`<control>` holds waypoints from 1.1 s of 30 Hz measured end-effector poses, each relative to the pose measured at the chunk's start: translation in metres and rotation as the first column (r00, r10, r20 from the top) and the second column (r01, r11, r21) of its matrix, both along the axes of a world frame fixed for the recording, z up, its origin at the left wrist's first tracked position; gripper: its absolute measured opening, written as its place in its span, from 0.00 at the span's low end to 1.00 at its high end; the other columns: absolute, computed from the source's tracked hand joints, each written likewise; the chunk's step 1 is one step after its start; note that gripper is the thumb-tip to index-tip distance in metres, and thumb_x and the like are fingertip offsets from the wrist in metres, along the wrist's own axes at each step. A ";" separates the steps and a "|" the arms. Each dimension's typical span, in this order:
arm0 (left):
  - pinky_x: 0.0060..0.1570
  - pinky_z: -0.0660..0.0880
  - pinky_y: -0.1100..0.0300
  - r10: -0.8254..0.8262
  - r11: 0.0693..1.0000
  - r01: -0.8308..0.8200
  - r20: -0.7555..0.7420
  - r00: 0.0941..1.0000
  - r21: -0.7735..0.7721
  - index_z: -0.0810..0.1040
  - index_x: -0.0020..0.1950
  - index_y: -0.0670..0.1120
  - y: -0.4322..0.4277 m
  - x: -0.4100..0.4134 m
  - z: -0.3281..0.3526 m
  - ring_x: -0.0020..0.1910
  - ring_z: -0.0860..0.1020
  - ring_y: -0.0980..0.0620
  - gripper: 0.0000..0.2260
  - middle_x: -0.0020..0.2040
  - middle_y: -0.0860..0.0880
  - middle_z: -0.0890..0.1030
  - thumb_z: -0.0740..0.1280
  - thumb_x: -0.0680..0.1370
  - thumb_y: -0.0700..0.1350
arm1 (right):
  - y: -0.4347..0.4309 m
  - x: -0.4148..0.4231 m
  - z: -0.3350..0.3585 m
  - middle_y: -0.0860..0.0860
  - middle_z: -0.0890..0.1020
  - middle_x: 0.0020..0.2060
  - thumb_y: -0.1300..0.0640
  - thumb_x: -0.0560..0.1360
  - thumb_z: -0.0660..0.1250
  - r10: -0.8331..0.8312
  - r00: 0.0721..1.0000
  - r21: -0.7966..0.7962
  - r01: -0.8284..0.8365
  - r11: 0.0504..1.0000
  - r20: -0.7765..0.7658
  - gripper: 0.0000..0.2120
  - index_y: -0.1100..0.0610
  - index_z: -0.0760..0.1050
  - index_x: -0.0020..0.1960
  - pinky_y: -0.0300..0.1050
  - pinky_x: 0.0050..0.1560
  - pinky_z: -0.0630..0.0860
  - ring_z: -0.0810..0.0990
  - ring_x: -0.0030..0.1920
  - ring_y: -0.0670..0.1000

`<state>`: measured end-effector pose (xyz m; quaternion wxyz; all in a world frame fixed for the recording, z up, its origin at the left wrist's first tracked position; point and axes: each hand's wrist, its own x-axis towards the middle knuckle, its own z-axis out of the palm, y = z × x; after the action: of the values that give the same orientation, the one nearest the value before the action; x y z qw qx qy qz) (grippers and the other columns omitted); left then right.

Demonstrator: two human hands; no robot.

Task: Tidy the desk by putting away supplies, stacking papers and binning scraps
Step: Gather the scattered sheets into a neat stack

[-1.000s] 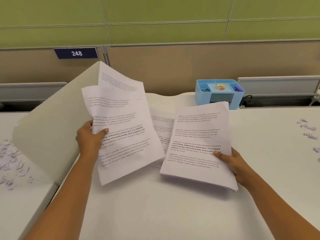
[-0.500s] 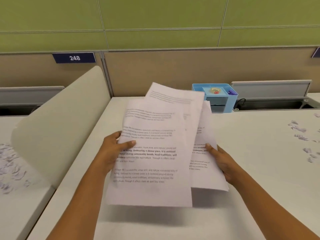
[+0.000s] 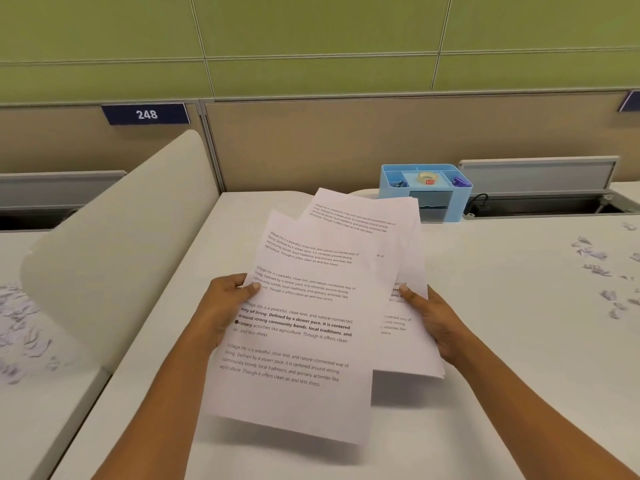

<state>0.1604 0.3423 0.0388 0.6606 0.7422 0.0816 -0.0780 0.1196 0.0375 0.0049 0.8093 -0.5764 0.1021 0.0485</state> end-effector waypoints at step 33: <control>0.31 0.81 0.55 -0.059 0.990 0.050 -0.071 0.996 -0.133 0.80 0.47 0.39 0.001 -0.011 0.008 0.32 0.83 0.49 0.08 0.35 0.44 0.84 0.61 0.79 0.39 | -0.001 0.000 0.001 0.56 0.83 0.50 0.61 0.75 0.65 0.001 1.000 -0.037 -0.001 0.999 0.002 0.11 0.56 0.74 0.58 0.47 0.37 0.82 0.85 0.40 0.52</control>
<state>0.1495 0.3433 0.0469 0.7020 0.6958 0.0806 -0.1288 0.1195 0.0367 0.0062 0.7985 -0.5915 0.1021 0.0465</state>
